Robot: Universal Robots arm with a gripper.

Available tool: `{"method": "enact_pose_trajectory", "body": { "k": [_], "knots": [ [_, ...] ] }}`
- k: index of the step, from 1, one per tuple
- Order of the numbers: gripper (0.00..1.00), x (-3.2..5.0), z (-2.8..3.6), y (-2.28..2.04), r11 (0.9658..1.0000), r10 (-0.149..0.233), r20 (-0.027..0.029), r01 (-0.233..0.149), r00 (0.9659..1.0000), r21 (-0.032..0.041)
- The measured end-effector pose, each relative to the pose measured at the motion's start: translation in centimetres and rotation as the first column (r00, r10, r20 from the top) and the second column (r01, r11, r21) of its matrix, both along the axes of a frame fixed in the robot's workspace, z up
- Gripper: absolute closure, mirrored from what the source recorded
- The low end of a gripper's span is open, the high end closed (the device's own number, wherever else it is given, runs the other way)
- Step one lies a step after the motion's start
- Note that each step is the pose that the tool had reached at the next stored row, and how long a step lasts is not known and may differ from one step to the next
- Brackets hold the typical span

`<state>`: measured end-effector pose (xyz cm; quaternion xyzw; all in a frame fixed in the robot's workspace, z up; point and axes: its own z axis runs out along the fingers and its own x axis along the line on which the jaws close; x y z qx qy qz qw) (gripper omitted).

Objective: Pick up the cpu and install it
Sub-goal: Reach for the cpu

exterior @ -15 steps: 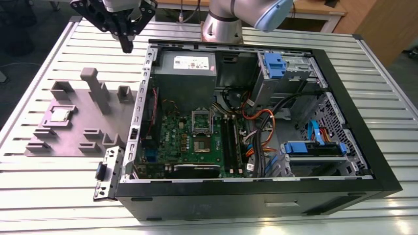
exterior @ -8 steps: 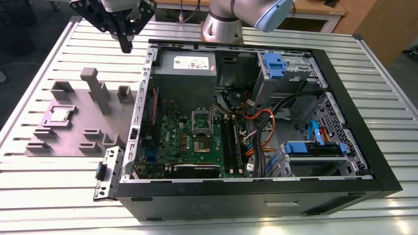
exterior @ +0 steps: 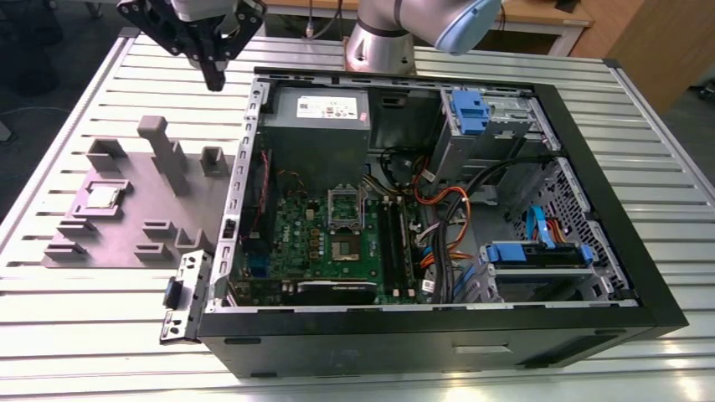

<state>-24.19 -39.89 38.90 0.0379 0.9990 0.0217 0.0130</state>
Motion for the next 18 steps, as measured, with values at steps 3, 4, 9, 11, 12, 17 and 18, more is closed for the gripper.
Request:
{"method": "enact_pose_trajectory", "body": {
  "k": [3, 4, 9, 11, 12, 17, 18],
  "knots": [
    [0.9, -0.07, -0.01, 0.0, 1.0, 0.0, 0.0, 0.0, 1.0, 0.0],
    [0.9, -0.09, -0.01, 0.0, 1.0, 0.0, 0.0, 0.0, 1.0, 0.0],
    [0.9, -0.18, -0.03, 0.0, 1.0, 0.0, 0.0, 0.0, 1.0, 0.0],
    [0.9, -0.23, -0.04, 0.0, 1.0, 0.0, 0.0, 0.0, 1.0, 0.0001],
    [0.9, -0.25, -0.04, 0.0, 1.0, 0.0, 0.0, 0.0, 1.0, 0.0],
    [0.9, -0.41, -0.06, 0.0, 1.0, 0.0, 0.0, 0.0, 1.0, 0.0],
    [0.9, -0.46, -0.06, 0.0, 1.0, 0.0, 0.0, 0.0, 1.0, 0.0]
  ]
}}
